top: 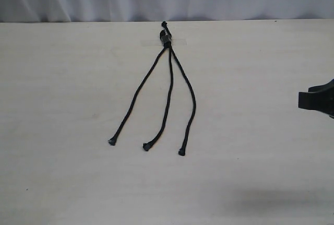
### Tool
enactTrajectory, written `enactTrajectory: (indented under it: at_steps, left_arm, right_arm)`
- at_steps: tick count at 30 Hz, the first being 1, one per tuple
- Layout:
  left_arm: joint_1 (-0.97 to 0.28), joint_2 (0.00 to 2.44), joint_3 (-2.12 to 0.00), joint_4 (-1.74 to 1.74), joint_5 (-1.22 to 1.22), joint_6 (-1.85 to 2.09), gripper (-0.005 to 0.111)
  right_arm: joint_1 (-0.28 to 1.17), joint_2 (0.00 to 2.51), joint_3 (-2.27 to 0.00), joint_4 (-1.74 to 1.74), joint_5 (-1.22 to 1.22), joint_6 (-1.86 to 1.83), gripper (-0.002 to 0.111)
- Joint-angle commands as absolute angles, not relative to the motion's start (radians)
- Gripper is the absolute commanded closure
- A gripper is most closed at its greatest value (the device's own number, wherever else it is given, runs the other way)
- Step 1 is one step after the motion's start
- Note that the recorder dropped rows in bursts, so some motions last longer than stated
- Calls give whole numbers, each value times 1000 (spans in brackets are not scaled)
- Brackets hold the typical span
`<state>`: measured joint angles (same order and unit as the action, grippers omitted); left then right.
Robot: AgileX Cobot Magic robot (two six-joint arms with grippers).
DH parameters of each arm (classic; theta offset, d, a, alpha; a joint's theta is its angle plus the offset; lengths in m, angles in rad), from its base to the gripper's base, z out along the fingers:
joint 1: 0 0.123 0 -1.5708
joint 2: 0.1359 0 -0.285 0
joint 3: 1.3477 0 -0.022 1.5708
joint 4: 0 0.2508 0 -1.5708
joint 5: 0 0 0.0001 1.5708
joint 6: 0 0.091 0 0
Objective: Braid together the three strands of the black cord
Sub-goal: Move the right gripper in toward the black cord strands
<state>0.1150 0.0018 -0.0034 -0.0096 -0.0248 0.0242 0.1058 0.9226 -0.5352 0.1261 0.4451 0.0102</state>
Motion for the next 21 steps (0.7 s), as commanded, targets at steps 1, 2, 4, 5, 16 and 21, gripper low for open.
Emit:
enactTrajectory:
  at_steps: [1, 2, 4, 5, 16, 21]
  left_arm:
    - [117, 0, 0, -12, -39, 22, 107]
    - [117, 0, 0, -12, -37, 22, 107]
    - [117, 0, 0, -12, -33, 22, 107]
    - [117, 0, -3, -12, -17, 22, 107]
    - [117, 115, -155, 48, 193, 22, 107]
    - [117, 285, -232, 48, 218, 22, 107]
  right_arm:
    - [107, 925, -541, 128, 446, 13, 104]
    - [107, 925, -541, 128, 446, 13, 104]
    - [107, 925, -541, 128, 446, 13, 104]
    - [107, 928, -541, 131, 446, 14, 104]
    - [107, 974, -545, 172, 456, 12, 104]
    - [107, 974, -545, 172, 456, 12, 104]
